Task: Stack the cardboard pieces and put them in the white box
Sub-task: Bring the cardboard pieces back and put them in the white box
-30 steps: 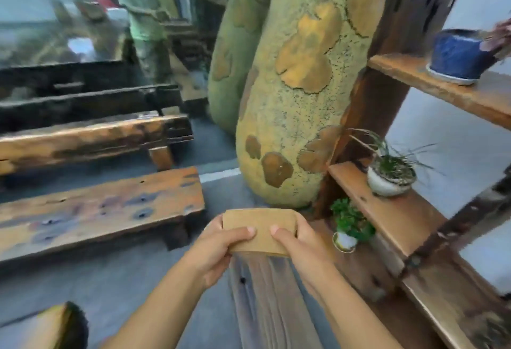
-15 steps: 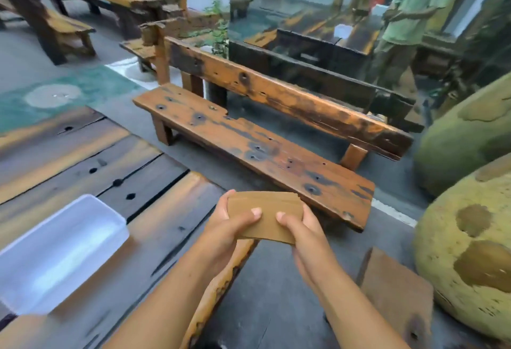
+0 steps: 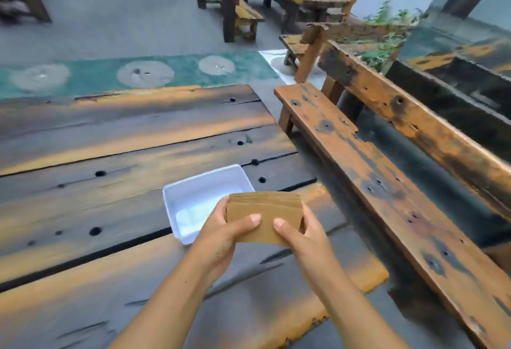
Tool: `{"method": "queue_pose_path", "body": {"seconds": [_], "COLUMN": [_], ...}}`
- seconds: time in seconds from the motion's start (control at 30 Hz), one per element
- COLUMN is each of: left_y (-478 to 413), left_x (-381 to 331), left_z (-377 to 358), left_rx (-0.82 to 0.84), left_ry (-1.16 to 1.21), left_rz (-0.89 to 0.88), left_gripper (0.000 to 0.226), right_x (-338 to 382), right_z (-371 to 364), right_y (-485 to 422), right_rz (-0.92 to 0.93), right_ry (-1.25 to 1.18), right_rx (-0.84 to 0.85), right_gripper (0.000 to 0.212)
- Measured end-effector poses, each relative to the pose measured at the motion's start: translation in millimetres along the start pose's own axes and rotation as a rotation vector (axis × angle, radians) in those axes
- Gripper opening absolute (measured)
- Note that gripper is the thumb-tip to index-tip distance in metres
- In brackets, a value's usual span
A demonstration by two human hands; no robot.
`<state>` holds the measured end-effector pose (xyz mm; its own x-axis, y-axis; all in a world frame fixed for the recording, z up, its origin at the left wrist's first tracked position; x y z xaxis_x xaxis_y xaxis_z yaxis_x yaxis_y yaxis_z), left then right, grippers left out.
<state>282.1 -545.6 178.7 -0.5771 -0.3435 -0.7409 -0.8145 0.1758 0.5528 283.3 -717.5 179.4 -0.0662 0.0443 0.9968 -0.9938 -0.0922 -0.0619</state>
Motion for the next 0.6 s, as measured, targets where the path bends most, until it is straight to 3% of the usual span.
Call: {"method": "queue_pose_path", "body": {"seconds": [0.33,0.43,0.6], "left_y": [11.6,13.5,7.4], "left_x": [13.9,20.0,42.2], "left_z": [59.9,55.9,37.8], "left_rx": [-0.176,-0.189,-0.288], "left_ry": [-0.037,-0.101,0.072], "left_rz": [-0.020,0.007,0.028], "left_gripper": [0.075,0.062,0.067], "right_x": [-24.1,-36.9,-56.2], "right_z": [-51.2,-43.8,-31.9], "right_y": [-26.7,-28.0,-32.6], "right_rz": [-0.075,-0.125,-0.164], "right_ry": [-0.094,-0.122,-0.147], "right_rx": [0.281,0.333,0.357], "right_gripper": [0.050,0.046,0.053]}}
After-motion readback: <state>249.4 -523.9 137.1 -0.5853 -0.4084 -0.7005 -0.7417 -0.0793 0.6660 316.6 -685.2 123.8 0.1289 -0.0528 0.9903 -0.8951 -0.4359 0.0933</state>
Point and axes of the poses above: each hand's wrist, its own y-axis away from the middle knuckle, its own z-axis out of the back of the hand, x = y × z, the point moved 2 cm from there along -y, towards the middle knuckle, and after that the axes turned 13 degrees about z, right-handed, at the moved point
